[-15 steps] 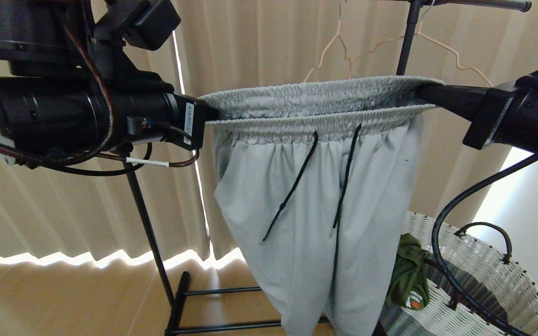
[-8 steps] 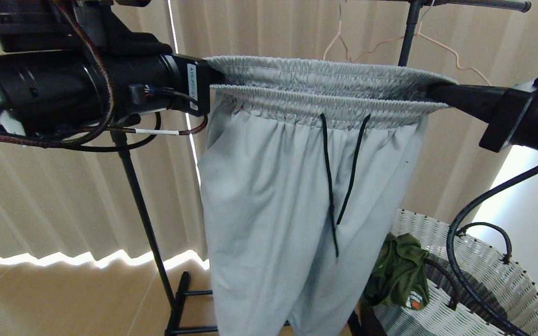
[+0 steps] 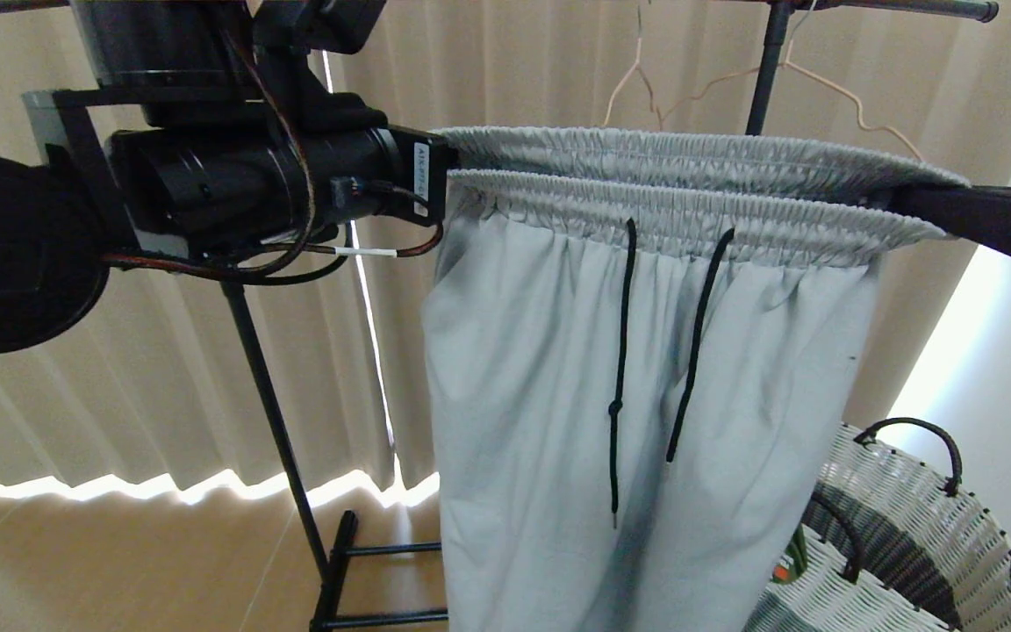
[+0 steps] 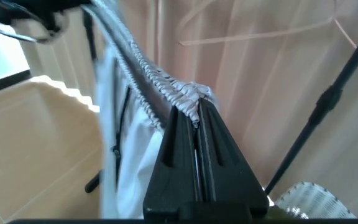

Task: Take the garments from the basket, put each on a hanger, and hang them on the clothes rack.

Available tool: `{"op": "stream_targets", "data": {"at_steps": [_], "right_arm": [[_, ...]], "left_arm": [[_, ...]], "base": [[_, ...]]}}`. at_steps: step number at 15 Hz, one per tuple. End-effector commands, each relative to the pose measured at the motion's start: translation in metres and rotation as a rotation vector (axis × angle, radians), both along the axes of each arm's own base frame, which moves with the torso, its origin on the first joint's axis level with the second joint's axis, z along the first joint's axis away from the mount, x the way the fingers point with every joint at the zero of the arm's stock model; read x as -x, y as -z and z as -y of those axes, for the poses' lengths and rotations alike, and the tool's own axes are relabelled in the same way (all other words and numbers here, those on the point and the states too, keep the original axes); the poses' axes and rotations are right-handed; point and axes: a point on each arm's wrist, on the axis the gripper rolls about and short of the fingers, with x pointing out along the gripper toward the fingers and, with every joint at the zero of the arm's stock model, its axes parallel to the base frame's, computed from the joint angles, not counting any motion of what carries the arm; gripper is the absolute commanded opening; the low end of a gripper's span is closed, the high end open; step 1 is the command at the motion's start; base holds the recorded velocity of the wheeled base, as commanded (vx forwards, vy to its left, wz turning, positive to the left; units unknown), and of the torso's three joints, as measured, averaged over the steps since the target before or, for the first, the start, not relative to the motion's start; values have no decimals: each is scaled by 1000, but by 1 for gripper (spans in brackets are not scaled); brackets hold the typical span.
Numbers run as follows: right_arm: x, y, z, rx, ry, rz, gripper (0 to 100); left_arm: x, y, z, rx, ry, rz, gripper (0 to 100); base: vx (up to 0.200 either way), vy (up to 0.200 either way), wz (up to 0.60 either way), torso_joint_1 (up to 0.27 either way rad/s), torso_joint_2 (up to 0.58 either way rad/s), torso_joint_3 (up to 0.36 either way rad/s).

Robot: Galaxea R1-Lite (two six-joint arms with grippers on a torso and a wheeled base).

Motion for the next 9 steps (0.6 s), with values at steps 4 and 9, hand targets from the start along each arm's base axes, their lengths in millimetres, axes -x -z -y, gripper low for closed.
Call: {"op": "stream_targets", "data": {"at_steps": [4, 9], "right_arm": [[-5, 1, -2, 30, 11, 13, 0], [-66, 3, -15, 37, 109, 42, 0]], "left_arm": [[0, 4, -2, -15, -9, -23, 0], [34, -7, -31, -45, -57, -100, 0]], "base": [[0, 0, 0, 0, 0, 0], [0, 0, 0, 0, 0, 0]]}}
